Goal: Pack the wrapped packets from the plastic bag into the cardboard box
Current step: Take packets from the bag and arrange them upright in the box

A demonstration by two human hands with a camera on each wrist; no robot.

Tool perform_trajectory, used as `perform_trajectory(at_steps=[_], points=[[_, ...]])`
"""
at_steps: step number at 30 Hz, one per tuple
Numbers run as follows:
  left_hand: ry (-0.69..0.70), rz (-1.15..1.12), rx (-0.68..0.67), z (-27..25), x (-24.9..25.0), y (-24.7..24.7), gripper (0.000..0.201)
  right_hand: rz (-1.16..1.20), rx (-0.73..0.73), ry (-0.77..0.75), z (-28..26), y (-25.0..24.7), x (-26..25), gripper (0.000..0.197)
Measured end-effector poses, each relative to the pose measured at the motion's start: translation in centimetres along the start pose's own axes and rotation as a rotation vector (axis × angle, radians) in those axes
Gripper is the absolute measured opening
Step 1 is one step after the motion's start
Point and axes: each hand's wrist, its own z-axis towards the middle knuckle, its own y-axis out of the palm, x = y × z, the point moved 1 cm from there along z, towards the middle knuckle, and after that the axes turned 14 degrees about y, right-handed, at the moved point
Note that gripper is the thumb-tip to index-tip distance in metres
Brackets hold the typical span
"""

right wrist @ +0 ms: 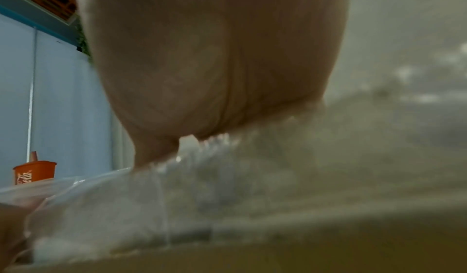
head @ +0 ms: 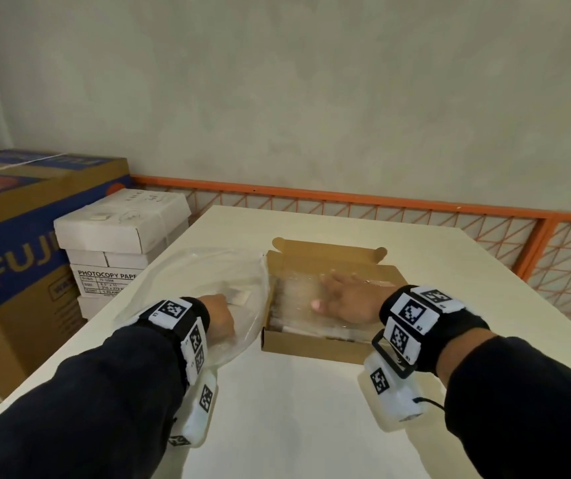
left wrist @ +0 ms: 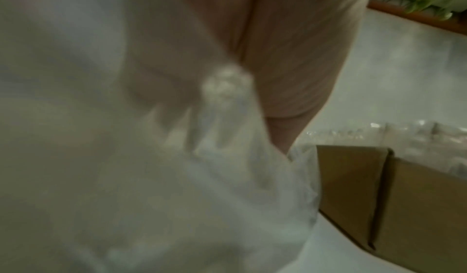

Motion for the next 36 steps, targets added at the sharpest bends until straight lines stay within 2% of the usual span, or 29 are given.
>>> perform_trajectory(at_steps=[5, 12, 16, 19, 24, 28, 31, 36], points=[[0.018, 0.055, 0.025, 0.0, -0.3, 0.1, 0.068, 0.018, -0.016, -0.031, -0.3, 0.2, 0.4, 0.076], [-0.004, 0.055, 0.087, -0.6, -0.4, 0.6, 0.083, 0.076, 0.014, -0.063, -3.2, 0.4, 0.0, 0.072], [0.045, 0.144, 0.103, -1.2, 0.2, 0.6, 0.064, 0.093, 0.045, -0.077, -4.3, 0.3, 0.4, 0.07], [0.073, 0.158, 0.164, -1.9, 0.4, 0.5, 0.05, 0.096, 0.061, -0.085, -5.4, 0.0, 1.0, 0.067], [0.102, 0.005, 0.348, -3.2, 0.5, -0.7, 0.051, 0.152, 0.093, -0.094, -7.0, -0.2, 1.6, 0.065], [0.225, -0.174, 0.526, -4.7, 1.4, -2.4, 0.025, 0.292, 0.192, -0.09, -7.9, -0.5, 1.7, 0.053], [0.314, -0.318, 0.595, -6.0, 2.8, -3.6, 0.011, 0.352, 0.264, -0.094, -8.8, -1.0, 1.4, 0.042], [0.397, -0.612, 0.64, -7.6, 5.1, -4.6, 0.022, 0.463, 0.261, -0.085, -10.0, -1.7, 0.7, 0.041]])
